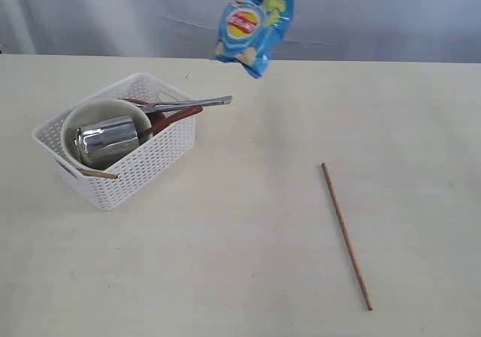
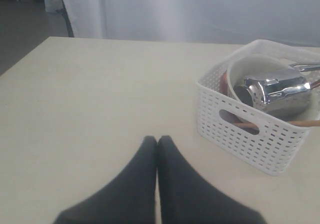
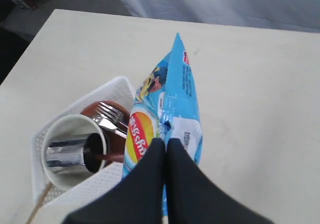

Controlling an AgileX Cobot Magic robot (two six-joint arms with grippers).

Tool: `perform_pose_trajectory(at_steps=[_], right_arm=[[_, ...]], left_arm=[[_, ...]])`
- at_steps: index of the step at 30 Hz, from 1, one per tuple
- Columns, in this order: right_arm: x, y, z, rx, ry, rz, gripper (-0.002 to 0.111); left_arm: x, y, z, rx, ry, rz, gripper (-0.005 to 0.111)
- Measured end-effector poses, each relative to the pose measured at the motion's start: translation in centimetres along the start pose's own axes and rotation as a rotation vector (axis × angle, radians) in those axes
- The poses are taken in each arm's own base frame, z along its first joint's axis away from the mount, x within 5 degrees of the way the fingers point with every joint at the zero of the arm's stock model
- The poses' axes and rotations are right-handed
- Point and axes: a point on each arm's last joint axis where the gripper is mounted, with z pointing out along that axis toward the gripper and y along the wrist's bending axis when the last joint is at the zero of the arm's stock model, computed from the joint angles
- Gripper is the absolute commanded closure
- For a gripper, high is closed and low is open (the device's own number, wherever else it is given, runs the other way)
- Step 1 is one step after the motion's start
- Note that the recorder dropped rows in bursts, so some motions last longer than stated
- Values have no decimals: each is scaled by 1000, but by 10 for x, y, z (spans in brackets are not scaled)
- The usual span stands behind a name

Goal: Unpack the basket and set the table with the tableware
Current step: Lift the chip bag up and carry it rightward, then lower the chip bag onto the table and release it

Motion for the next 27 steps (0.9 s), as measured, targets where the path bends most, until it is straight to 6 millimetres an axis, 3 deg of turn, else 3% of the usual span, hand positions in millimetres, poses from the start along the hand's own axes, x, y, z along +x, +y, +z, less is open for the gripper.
perform_pose_trajectory(at_steps=[5, 12, 18, 22, 27], right_arm=[[34, -53, -23, 40, -33, 108, 109], [87, -117, -25, 174, -50, 274, 109], [107, -142, -9, 298, -70, 324, 109], [112, -149, 0, 309, -49, 338, 109], [133, -159, 9, 356, -12, 376, 109]], left_arm=[[0, 0, 0, 0, 0, 0, 107], [0, 0, 0, 0, 0, 0, 107], [0, 0, 0, 0, 0, 0, 107], [0, 0, 0, 0, 0, 0, 107], [0, 0, 0, 0, 0, 0, 107]])
